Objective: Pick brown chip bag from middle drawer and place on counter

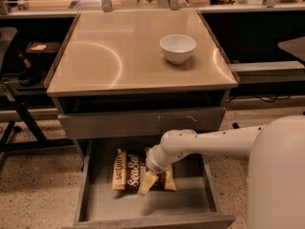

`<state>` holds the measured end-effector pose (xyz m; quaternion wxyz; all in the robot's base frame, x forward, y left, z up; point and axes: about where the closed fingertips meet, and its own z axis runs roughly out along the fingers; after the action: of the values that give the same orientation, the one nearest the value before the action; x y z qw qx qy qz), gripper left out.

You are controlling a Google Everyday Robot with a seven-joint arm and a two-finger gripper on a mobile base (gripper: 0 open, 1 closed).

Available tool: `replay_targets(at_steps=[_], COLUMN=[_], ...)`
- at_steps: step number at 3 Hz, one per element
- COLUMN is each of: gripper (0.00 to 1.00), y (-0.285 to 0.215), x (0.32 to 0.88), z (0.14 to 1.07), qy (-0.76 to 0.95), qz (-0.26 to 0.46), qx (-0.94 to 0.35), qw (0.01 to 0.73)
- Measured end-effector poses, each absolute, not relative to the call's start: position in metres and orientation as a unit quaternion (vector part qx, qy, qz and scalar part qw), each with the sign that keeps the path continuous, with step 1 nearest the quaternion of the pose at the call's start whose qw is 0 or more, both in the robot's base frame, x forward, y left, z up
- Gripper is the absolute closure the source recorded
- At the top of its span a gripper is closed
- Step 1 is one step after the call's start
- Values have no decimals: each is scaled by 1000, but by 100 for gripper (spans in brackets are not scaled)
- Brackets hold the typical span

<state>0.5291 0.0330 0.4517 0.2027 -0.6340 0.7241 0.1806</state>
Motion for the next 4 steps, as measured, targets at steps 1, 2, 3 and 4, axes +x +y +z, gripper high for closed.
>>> replay_targets(at_steps=[1, 2, 3, 4], gripper=[0, 0, 0, 0], y=[35, 35, 34, 35], x=[538, 540, 541, 540], z=[435, 419, 401, 387], qy=[722, 724, 726, 728], qz=[180, 184, 190, 197], qx=[-635, -633, -630, -625], qw=[206, 204, 202, 199])
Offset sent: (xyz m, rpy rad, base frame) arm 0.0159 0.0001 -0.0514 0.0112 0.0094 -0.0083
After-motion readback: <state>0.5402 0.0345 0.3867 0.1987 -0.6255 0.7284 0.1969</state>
